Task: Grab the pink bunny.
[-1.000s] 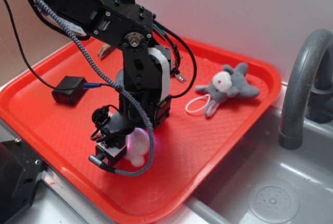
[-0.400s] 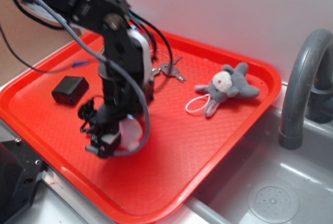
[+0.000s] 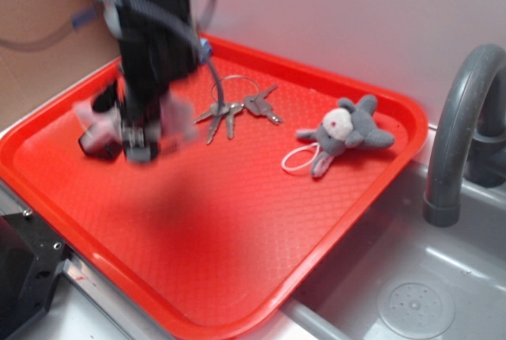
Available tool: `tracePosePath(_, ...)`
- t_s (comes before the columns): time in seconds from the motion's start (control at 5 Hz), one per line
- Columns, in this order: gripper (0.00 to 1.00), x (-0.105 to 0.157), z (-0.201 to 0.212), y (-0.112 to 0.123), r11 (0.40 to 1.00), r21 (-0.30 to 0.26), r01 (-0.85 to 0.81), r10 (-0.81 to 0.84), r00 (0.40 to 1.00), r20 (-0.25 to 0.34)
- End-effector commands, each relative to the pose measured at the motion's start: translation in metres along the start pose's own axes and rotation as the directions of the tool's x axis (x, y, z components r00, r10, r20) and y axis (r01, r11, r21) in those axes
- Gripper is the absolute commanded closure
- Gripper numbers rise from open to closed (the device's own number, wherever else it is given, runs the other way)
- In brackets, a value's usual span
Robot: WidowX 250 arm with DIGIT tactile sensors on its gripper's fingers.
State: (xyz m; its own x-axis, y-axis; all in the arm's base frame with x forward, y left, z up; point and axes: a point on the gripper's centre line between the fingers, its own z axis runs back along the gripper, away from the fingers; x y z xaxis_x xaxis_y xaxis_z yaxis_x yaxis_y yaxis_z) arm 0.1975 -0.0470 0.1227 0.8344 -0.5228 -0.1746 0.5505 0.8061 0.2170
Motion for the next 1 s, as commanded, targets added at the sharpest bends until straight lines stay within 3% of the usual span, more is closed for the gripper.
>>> tracePosePath(0.0, 1.00, -0.015, 0.067, 0.012, 0.868, -0.101, -0.486, 0.491, 0.870, 0.037)
tracePosePath(0.2, 1.00, -0.023, 0.095, 0.024, 0.710, -0.175, -0.682, 0.695, 0.718, 0.022)
tracePosePath(0.4, 1.00, -0.026, 0.121, 0.032, 0.631, -0.212, -0.746, 0.768, 0.639, 0.041)
tracePosePath(0.6, 1.00, -0.018, 0.121, 0.030, 0.651, -0.162, -0.742, 0.757, 0.650, 0.063)
tracePosePath(0.8, 1.00, -0.011, 0.114, 0.023, 0.753, -0.096, -0.651, 0.658, 0.750, 0.066)
